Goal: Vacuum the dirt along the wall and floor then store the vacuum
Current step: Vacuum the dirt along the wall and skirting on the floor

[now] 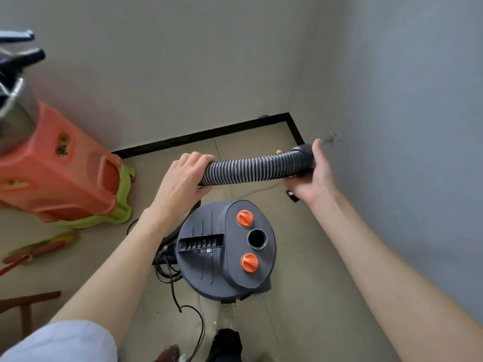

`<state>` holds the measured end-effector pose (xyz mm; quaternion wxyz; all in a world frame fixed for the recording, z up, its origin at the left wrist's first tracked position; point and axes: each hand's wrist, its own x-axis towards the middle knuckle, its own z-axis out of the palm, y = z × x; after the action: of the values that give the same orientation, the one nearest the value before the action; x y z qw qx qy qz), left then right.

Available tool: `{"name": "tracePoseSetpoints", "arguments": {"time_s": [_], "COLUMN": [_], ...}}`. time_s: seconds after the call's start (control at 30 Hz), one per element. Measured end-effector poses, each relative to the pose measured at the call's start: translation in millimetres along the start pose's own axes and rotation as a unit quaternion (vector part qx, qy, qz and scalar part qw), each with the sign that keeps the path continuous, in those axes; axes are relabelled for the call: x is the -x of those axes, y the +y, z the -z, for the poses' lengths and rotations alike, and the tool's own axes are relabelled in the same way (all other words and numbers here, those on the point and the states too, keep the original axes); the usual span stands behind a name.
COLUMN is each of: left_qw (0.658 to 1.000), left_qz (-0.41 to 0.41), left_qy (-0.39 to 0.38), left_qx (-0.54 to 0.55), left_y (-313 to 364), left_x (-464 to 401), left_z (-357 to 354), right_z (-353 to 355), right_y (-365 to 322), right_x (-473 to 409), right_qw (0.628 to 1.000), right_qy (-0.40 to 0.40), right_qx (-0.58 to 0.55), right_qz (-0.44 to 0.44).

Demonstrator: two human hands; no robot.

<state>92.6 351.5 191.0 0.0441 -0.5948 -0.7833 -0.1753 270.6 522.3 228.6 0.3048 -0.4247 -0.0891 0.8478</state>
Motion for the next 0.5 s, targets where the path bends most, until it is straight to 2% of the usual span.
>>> {"name": "tracePoseSetpoints", "arguments": {"time_s": [0.23, 0.3, 0.37, 0.4, 0.43, 0.5], "left_qw": [0.998, 0.997, 0.98, 0.952, 0.907, 0.779], "left_qz": [0.031, 0.055, 0.124, 0.174, 0.232, 0.361], "left_qy": [0.045, 0.032, -0.001, -0.028, -0.056, -0.058], "left_qx": [-0.012, 0.032, 0.157, 0.249, 0.347, 0.509], "left_y": [30.1, 39.1, 44.9, 49.1, 53.0, 59.6], "left_x": [53.7, 72.5, 87.1, 91.8, 95.1, 96.6], "left_z": [50.8, 52.0, 48.8, 49.5, 49.9, 47.8], "right_z": [1.2, 7.6, 15.0, 19.4, 24.9, 37.6], "right_y": [17.2, 17.3, 12.3, 9.2, 6.4, 2.2], "right_x": [52.0, 70.0, 87.7, 95.4, 101.5, 112.2], "right_qw": [0.998, 0.997, 0.997, 0.997, 0.996, 0.995], "right_qy": [-0.018, -0.038, -0.051, -0.058, -0.064, -0.072], "right_qx": [0.033, 0.036, 0.037, 0.041, 0.046, 0.044], "right_qz": [-0.047, -0.049, -0.046, -0.042, -0.039, -0.045]}}
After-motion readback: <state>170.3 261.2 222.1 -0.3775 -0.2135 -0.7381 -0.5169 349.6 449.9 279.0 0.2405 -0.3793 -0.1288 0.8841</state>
